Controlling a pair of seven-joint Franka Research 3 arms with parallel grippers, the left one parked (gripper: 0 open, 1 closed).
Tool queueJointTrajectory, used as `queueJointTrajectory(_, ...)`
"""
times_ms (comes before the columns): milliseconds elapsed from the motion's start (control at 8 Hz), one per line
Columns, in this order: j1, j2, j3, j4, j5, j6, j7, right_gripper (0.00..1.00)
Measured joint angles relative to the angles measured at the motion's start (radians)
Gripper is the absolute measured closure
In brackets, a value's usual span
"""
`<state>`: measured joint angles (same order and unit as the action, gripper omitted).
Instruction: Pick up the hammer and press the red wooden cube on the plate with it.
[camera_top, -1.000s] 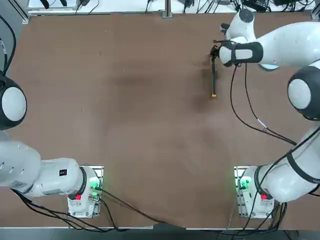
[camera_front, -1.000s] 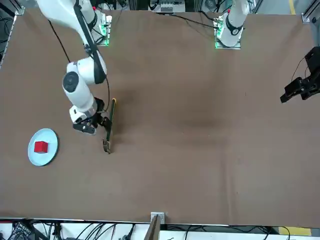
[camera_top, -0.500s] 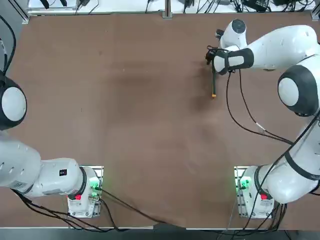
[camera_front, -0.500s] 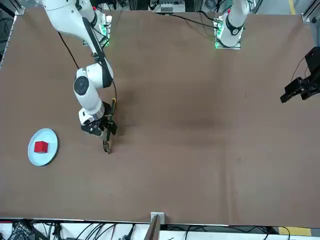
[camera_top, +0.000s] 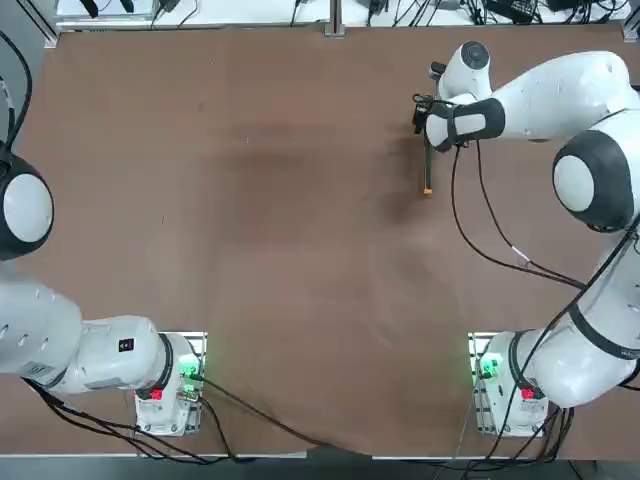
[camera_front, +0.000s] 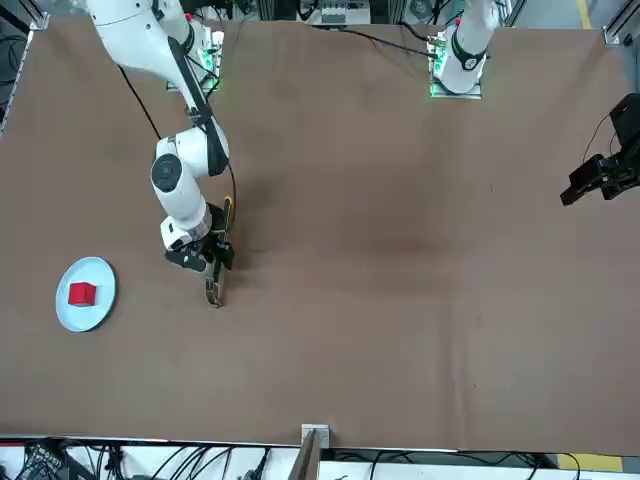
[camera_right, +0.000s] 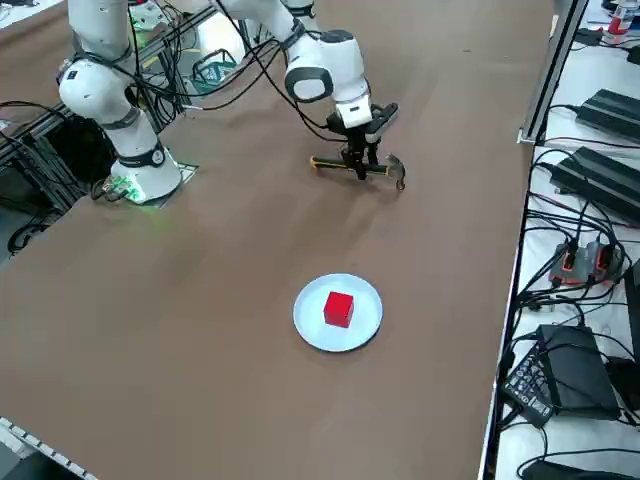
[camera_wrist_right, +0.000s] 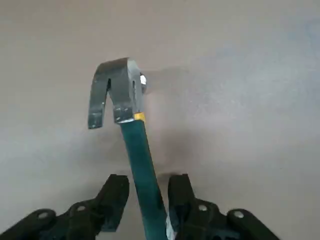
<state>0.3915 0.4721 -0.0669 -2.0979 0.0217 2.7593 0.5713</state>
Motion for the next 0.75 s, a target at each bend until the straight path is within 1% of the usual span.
queueJointTrajectory(125, 0.002, 0.002, 0.000, 0.000, 0.000, 0.000, 0.000, 0.51)
queueJointTrajectory(250, 0.004, 0.002, -0.001, 0.000, 0.000, 0.000, 0.000, 0.70)
queueJointTrajectory(375, 0.006, 0.002, -0.002, 0.004, -0.001, 0.002, 0.000, 0.78)
queueJointTrajectory(500, 0.006, 0.001, -0.011, 0.007, -0.001, 0.003, -0.001, 0.78)
queueJointTrajectory(625, 0.006, -0.003, -0.033, 0.013, -0.001, 0.003, -0.001, 0.78)
queueJointTrajectory(750, 0.006, -0.018, -0.066, 0.019, -0.001, -0.004, -0.006, 0.78)
